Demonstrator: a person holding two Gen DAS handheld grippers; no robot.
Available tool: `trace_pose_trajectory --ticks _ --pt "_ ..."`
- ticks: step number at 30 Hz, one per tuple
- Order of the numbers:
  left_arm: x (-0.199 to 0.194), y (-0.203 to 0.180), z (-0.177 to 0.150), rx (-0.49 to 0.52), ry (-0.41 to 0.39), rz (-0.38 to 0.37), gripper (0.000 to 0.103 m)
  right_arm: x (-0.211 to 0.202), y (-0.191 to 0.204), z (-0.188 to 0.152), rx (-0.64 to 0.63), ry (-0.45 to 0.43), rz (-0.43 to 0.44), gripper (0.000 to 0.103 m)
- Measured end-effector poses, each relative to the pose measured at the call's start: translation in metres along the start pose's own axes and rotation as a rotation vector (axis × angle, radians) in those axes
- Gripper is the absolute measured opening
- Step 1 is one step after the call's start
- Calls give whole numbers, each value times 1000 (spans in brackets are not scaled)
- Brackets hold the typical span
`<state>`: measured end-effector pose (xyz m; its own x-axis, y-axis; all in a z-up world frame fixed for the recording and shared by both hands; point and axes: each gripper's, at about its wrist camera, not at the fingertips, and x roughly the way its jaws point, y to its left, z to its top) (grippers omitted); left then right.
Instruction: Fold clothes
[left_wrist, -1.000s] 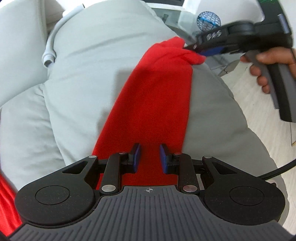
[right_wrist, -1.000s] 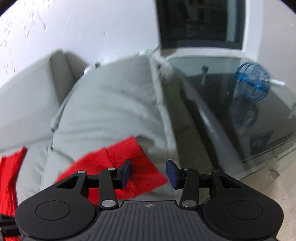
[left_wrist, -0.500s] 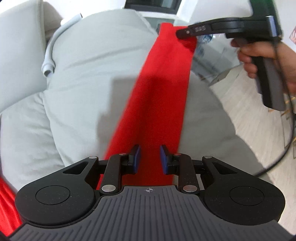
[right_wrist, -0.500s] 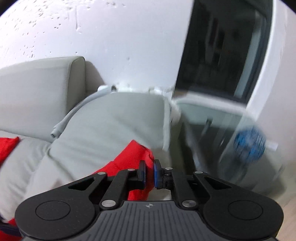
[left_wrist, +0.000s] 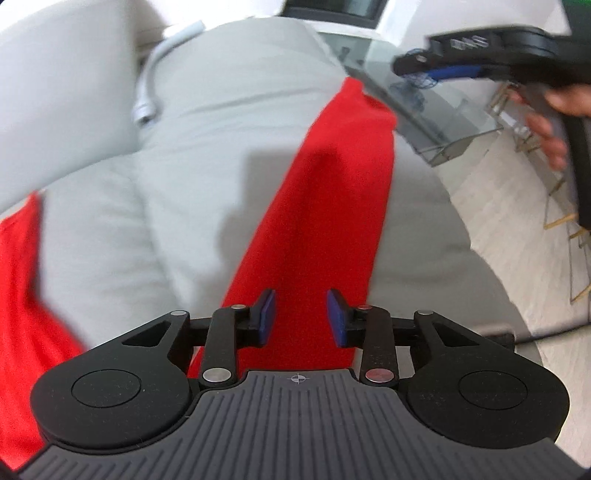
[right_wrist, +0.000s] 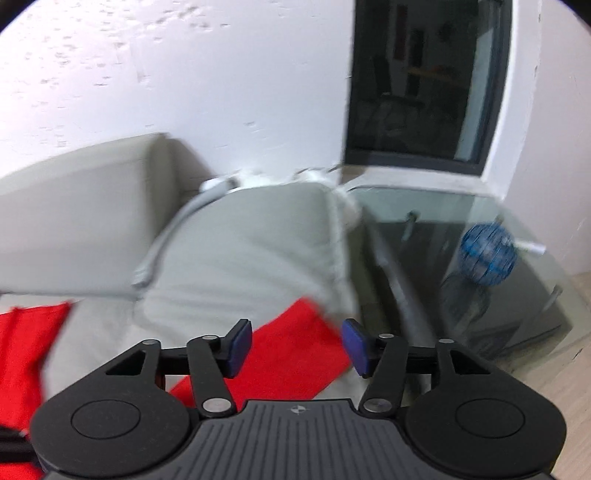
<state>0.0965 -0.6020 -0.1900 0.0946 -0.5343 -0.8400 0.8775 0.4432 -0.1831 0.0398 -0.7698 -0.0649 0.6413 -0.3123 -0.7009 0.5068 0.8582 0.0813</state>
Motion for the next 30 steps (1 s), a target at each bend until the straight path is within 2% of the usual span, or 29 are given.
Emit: trace_pose_trajectory --ticks 3,4,6,11,13,15,18,23,26,29,30 --pt "-30 15 -34 -6 23 82 52 -16 31 -21 -14 66 46 62" --pt "-40 21 -47 -10 32 103 52 -23 45 -32 -16 91 62 67" --pt "-60 35 -76 -21 59 132 54 -40 79 -61 -3 153 108 71" --pt "-105 67 -147 -88 120 205 58 -62 135 -110 41 277 176 75" --pt "-123 76 -171 -125 117 231 61 -72 172 -139 32 349 206 81" --pt "-137 83 -190 -155 112 255 64 -79 199 -158 10 383 224 84" --pt "-157 89 -220 -177 110 308 65 -88 230 -179 -11 414 227 92" --pt "-179 96 -247 -190 77 345 65 -95 270 -208 -18 436 234 89" --pt "-188 103 -247 -216 31 373 65 -95 292 -215 -40 448 236 84" --pt "-190 111 -247 -251 -20 403 65 -97 311 -215 -79 408 236 80" --pt "-188 114 -247 -260 -27 418 65 -96 317 -213 -92 393 235 73"
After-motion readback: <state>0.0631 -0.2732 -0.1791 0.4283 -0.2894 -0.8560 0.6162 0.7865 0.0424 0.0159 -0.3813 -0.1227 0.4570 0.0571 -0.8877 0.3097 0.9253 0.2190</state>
